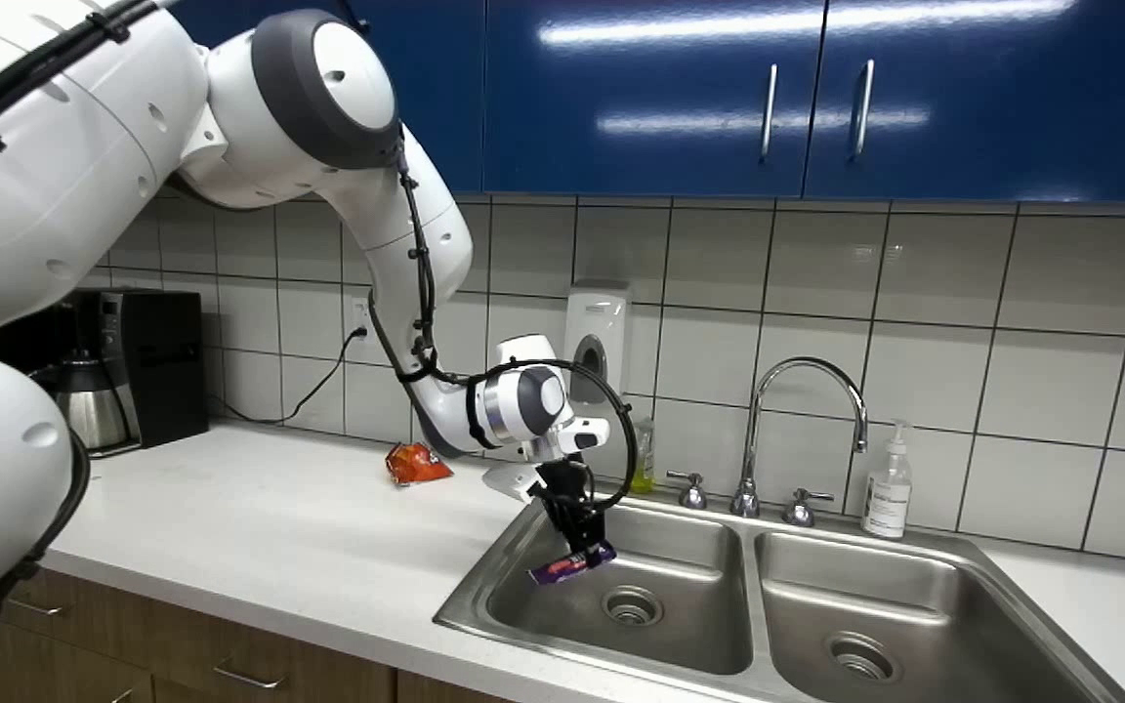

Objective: Pick up the object from the counter and put it in the sink

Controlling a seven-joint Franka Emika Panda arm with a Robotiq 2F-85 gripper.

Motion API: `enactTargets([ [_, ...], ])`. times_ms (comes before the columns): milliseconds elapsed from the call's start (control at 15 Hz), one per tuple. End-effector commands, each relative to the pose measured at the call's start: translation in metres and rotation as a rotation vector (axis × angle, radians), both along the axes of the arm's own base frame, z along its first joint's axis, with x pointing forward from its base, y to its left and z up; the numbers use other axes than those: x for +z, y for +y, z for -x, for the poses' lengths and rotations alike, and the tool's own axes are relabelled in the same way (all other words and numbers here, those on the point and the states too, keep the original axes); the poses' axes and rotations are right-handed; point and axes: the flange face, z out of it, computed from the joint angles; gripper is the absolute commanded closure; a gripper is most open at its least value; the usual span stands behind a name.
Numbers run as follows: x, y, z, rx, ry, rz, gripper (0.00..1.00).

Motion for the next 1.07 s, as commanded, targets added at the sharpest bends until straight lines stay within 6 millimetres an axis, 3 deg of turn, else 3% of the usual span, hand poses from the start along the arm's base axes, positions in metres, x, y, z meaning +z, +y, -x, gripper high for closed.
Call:
enactTargets([
  [0, -0.016, -0.02, -0.018, -0.016, -0.001, -0.029, 0.85],
  [533, -0.047, -0.06, -0.048, -0.036, -0.005, -0.034, 0.85],
  [1000, -0.077, -0.077, -0.069, -0.025, 0.036, -0.056, 0.85],
])
